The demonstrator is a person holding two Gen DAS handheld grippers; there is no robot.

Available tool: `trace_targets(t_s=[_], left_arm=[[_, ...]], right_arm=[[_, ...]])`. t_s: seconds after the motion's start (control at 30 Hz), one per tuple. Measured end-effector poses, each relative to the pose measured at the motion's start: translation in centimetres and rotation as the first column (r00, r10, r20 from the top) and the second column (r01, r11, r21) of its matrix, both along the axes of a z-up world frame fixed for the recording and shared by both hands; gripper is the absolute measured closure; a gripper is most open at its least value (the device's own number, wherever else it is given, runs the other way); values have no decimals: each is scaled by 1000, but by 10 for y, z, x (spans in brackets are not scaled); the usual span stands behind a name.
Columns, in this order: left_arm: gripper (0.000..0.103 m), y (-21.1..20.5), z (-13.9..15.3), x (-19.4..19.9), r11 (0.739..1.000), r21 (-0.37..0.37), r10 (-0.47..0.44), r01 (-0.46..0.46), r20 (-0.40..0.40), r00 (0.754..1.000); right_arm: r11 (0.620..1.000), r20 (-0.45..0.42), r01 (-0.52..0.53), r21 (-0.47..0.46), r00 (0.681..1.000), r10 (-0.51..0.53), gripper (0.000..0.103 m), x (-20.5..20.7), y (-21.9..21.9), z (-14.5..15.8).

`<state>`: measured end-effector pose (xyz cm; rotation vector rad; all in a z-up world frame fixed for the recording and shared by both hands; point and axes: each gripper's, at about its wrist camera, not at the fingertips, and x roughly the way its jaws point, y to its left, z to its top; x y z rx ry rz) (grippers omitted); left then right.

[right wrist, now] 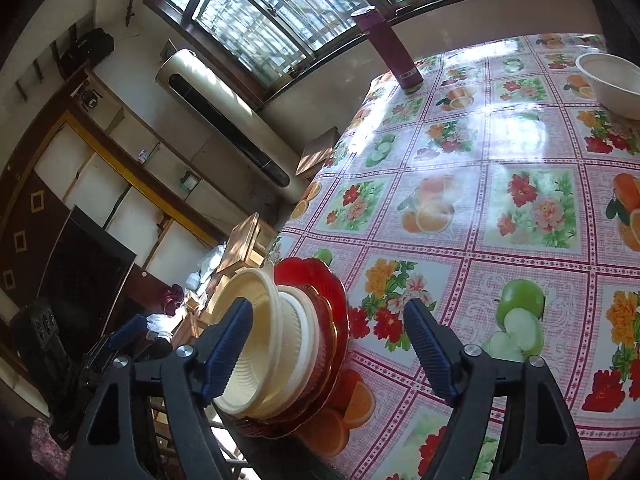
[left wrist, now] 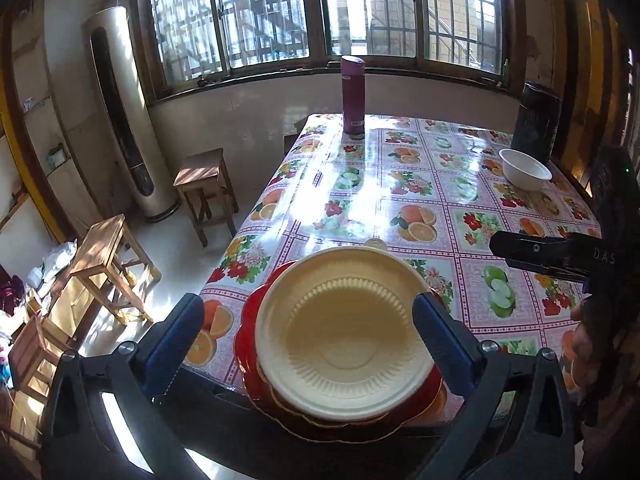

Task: Organize plates and bowls
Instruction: 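Lower the cream plate onto the stacked bowls and open the right gripper, then move the right gripper toward the large white bowl beside the kettle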

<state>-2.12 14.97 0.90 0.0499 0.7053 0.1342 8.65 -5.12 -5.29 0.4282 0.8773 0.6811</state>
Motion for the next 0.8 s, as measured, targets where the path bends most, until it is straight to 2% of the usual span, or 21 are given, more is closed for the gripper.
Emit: trace_targets(t_s=[0.07,0.17,0.57,0.8], left_arm=[[0,-17,3,6,1000,13,-21,21,16,1000],[0,-42,6,16,998,20,-52,52,24,998],[0,-131,12,59,986,50,-160,160,14,987],[0,-175,14,90,975,74,-211,212,-12,977]], right_arm=[[1000,-2,19,6,1000,-19,11,1,-18,-3],[998,5,60,10,998,-61,0,5,-46,-7],[964,30,265,4,964,-265,0,22,-157,-8],[928,43,373,9,927,-373,0,41,-218,-2]])
